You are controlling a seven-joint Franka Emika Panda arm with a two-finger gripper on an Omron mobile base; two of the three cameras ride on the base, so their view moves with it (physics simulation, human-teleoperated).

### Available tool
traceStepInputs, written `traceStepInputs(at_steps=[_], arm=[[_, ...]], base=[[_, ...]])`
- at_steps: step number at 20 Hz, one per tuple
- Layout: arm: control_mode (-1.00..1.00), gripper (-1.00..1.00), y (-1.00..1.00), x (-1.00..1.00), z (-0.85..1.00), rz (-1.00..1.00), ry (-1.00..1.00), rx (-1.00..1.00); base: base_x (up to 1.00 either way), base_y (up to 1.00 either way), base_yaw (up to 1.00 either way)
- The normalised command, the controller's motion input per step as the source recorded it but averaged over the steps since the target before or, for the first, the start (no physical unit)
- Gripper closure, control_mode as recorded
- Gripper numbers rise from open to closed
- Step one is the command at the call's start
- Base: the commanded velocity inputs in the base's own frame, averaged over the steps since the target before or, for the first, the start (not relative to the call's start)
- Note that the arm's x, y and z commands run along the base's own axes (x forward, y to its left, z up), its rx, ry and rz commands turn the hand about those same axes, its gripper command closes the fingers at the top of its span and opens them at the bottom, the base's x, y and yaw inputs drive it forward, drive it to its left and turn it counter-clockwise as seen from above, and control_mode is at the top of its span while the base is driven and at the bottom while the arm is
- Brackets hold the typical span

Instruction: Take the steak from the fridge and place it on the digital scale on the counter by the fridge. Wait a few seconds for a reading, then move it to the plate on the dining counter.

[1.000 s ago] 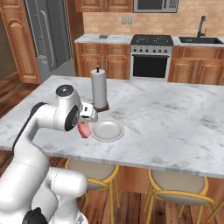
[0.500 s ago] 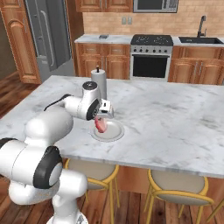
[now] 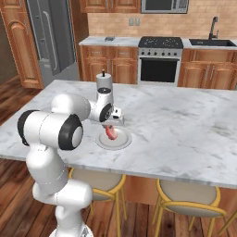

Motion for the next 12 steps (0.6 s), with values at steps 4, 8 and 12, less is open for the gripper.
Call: traceStepInputs(at_steps=[4, 8, 12], arm=[[-1.0, 1.0, 0.0, 0.19, -0.42, 0.0, 0.02, -0.05], [-1.0, 1.0, 0.0, -0.01, -0.38, 0.0, 0.0, -0.12], [-1.0, 1.0, -0.05, -0.11, -0.39, 0.0, -0.04, -0.13]], base=[[0.0, 0.0, 0.0], [0.0, 0.0, 0.0], [0.0, 0.0, 0.0]])
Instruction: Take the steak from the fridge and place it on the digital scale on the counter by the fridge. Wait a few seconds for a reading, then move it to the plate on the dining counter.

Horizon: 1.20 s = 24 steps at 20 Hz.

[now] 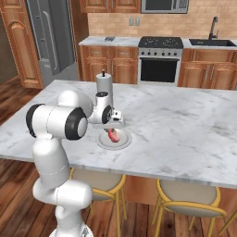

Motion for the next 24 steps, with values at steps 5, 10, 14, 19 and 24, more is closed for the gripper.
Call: traceStepInputs(at_steps=[5, 10, 14, 19, 24], arm=[[-1.0, -1.0, -0.02, -0.03, -0.28, 0.01, -0.09, -0.09], [-1.0, -1.0, -0.01, 0.23, -0.22, 0.05, -0.07, 0.0], [-1.0, -1.0, 0.0, -0.03, 0.01, 0.07, -0.11, 0.0], [-1.0, -1.0, 0.0, -0.41, 0.74, 0.12, -0.21, 0.03], [-1.0, -1.0, 0.0, -0.53, 1.0, 0.14, -0.22, 0.11]], base=[[0.0, 0.0, 0.0], [0.0, 0.0, 0.0], [0.0, 0.0, 0.0], [0.0, 0.0, 0.0], [0.0, 0.0, 0.0]])
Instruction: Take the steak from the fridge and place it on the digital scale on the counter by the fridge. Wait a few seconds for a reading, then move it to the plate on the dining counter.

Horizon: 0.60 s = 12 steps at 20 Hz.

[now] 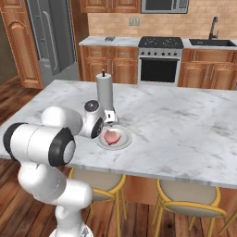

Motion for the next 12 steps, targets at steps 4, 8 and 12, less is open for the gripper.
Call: traceStepInputs(at_steps=[4, 8, 12], arm=[[-1.0, -1.0, 0.0, -0.59, 1.0, 0.07, -0.07, 0.14], [-1.0, -1.0, 0.0, -0.76, 1.0, 0.0, 0.04, 0.07], [-1.0, -1.0, 0.0, -0.95, 0.92, -0.01, 0.24, 0.0]], base=[[0.0, 0.0, 0.0], [0.0, 0.0, 0.0], [0.0, 0.0, 0.0]])
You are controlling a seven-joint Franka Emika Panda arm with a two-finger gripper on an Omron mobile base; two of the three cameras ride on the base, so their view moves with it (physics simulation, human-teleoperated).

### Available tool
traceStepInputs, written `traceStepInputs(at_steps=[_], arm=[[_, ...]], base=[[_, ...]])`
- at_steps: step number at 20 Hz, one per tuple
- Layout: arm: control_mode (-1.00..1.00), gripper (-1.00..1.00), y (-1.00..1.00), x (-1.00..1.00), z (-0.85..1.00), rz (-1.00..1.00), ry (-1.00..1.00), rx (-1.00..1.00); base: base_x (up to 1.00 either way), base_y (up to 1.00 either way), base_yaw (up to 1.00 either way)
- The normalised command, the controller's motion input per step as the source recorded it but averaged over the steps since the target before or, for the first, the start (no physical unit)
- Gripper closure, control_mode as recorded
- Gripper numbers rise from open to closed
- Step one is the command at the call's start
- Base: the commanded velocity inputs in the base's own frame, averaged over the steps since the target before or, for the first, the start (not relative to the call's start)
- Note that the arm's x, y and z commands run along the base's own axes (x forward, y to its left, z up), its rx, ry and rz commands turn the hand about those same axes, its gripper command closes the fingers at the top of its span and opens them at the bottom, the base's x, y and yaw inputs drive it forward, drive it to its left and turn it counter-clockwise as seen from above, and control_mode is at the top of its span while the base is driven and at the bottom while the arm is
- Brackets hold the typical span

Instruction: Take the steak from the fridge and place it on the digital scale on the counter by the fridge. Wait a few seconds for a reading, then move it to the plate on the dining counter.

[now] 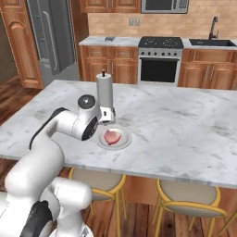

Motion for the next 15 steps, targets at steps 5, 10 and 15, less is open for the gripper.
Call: traceStepInputs(at_steps=[5, 10, 15], arm=[[-1.0, -1.0, 0.0, -0.99, 0.52, -0.05, 0.38, 0.0], [-1.0, -1.0, 0.0, -0.98, 0.06, -0.01, 0.32, 0.0], [-1.0, -1.0, 0.07, -1.0, 0.0, 0.0, 0.05, 0.0]], base=[[0.0, 0.0, 0.0], [0.0, 0.0, 0.0], [0.0, 0.0, 0.0]])
